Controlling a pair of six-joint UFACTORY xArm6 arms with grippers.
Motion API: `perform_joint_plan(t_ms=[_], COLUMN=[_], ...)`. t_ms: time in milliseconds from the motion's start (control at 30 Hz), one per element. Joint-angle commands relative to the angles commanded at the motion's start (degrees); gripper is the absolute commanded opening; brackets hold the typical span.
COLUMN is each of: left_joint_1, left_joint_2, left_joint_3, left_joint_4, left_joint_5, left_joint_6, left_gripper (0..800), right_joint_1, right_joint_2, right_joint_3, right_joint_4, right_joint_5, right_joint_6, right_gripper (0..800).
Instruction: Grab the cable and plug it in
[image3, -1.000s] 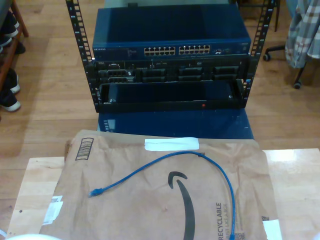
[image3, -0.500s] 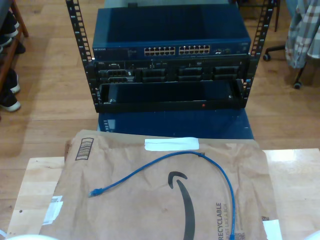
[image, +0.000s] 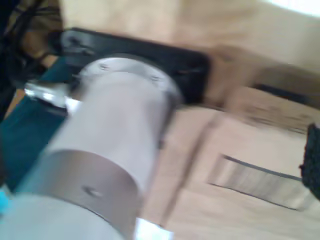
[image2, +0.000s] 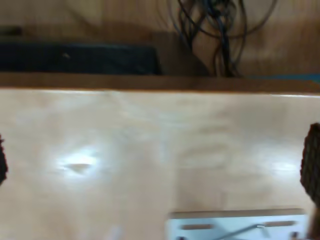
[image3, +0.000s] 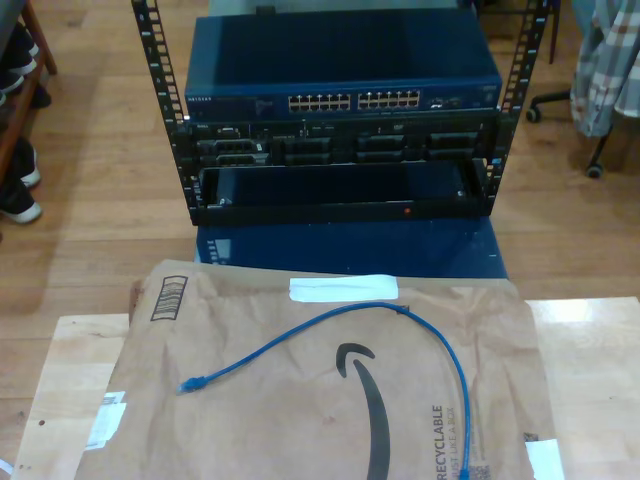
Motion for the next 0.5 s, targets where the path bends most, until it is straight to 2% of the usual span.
perform_joint_plan(t_ms=[100,200,300,500], left_joint_1=[-6.9,-11.2,-13.5,-15.2], left_joint_2=[0.2,1.5,2.2,4.9], left_joint_3=[-0.2,-0.4,-0.4,-1.0], left_joint_4=[-1.8,-4.4,-7.5,-13.9], left_joint_5=[-0.1,-0.4,-0.7,-1.4], left_joint_6=[-8.0,-13.7,-16.4,-18.5], left_gripper=[799,799,799,799], right_joint_1=[8.2,17.6,26.5,47.5], right_joint_2=[0.4,0.4,0.6,6.7], right_joint_3=[-1.9,-3.1,-5.5,-12.0], right_joint_4=[0.0,-0.1,0.0,0.3], right_joint_5=[0.3,0.6,4.9,10.6], right_joint_6=[9.8,19.6,30.3,49.6], right_gripper=[798,797,796,796])
